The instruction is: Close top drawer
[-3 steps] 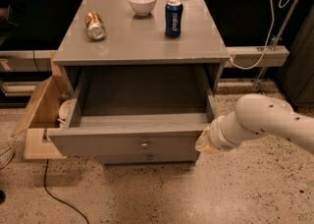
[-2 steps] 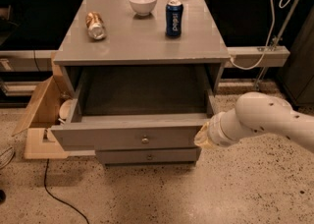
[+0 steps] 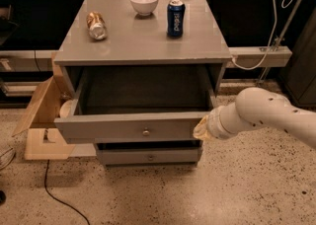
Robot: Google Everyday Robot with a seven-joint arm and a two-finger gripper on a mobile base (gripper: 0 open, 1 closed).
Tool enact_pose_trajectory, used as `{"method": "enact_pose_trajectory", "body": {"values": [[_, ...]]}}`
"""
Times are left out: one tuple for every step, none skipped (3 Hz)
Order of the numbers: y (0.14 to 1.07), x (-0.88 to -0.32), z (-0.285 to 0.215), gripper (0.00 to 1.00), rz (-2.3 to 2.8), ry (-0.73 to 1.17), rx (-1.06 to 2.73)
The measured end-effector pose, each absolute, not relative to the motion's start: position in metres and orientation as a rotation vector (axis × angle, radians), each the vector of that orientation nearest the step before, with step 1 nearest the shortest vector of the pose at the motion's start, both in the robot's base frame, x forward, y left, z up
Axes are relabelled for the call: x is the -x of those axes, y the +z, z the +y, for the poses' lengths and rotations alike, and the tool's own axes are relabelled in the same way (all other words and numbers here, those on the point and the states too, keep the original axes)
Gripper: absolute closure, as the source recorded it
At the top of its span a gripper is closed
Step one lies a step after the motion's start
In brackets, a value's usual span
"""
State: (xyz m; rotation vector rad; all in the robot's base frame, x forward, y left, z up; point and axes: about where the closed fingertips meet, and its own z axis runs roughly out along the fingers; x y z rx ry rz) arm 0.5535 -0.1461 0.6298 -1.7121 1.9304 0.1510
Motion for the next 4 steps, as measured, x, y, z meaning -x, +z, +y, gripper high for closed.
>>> {"method": "enact_pose_trajectory", "body": {"values": [[0.631,-0.558,-0.145,1.0,1.876,0.151,1.731],[0.632,-0.573,-0.144,1.0,1.759,0.124,1.784],[0.632,-0.588,-0.142,1.0,1.686,0.091,1.836],[0.63,-0.604,-0.141,1.0,1.658,0.074,1.848]]}}
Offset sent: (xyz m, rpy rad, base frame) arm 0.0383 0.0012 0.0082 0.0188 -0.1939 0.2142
